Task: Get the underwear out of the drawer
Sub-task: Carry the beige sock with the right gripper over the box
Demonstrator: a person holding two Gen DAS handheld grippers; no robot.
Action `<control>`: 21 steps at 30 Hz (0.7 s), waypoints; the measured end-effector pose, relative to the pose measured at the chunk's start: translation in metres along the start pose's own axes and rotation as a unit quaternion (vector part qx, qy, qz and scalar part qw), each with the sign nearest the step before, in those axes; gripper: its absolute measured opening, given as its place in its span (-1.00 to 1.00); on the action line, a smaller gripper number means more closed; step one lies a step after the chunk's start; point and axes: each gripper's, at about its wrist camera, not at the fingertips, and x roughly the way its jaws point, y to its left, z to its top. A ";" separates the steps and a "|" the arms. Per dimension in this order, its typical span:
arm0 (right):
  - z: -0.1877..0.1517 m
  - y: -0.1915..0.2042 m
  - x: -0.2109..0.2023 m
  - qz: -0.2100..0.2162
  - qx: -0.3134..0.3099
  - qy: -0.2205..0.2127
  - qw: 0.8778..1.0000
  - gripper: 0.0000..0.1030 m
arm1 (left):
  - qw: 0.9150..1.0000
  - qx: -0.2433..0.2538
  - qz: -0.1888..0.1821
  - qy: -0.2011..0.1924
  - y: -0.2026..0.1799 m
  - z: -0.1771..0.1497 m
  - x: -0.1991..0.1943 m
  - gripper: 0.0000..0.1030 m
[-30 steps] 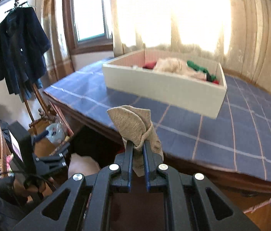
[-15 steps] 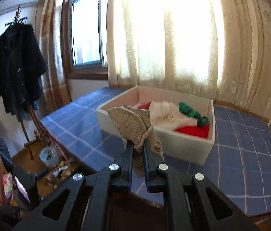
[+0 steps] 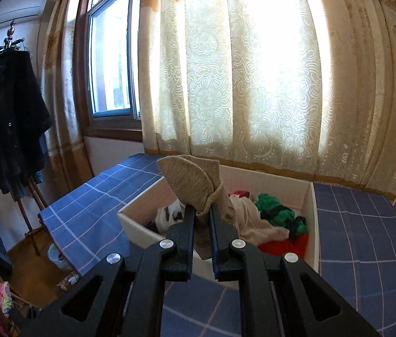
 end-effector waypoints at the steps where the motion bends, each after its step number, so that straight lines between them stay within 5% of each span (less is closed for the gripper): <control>1: 0.003 0.000 0.006 -0.001 0.001 0.001 1.000 -0.79 | 1.000 0.000 -0.001 0.000 0.001 -0.001 -0.001 0.89; 21: 0.037 0.014 0.158 -0.023 0.038 0.082 0.996 -0.79 | 1.000 -0.004 -0.012 0.002 0.003 -0.001 -0.002 0.89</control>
